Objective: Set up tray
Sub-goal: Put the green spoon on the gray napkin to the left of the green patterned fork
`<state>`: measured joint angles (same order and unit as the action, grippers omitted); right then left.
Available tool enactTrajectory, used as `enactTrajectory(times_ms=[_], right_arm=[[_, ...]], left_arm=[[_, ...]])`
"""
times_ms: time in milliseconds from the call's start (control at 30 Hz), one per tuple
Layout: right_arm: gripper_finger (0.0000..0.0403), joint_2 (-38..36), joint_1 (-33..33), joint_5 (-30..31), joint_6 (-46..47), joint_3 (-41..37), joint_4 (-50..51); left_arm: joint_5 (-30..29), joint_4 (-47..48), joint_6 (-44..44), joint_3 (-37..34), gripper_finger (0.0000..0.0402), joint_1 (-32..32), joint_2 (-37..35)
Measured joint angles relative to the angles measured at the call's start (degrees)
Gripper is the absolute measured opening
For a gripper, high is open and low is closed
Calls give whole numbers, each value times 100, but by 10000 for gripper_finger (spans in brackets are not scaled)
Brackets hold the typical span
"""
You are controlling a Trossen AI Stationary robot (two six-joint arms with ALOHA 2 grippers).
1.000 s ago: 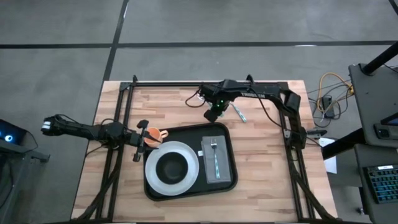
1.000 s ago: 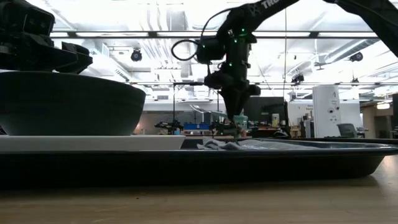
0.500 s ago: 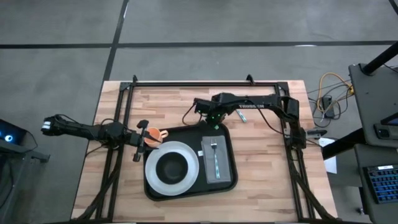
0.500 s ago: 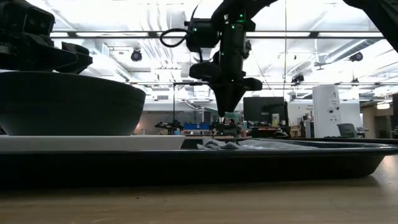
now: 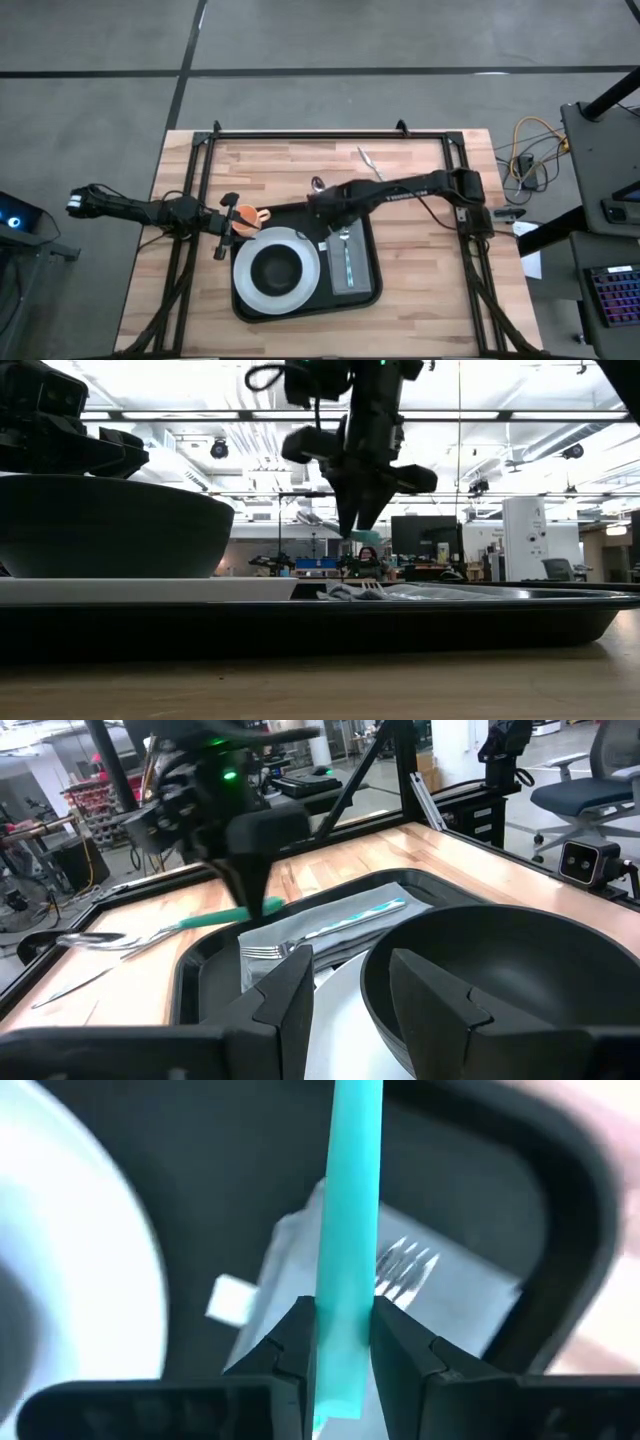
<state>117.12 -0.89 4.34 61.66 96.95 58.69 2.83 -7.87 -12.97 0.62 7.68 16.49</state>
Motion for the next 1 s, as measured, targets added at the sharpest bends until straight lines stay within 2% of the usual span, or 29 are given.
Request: enactTrajectory(times_ms=[467, 767, 1000], right_arm=[[56, 351, -1230, 184, 2217, 2, -662], [56, 494, -1860, 468, 3234, 15, -945], [56, 715, -2043, 468, 3577, 7, -965]], left_arm=[[0, -1, 2, 0, 116, 0, -2], [0, 2, -1, 0, 116, 0, 0], [0, 2, -1, 0, 116, 0, 0]])
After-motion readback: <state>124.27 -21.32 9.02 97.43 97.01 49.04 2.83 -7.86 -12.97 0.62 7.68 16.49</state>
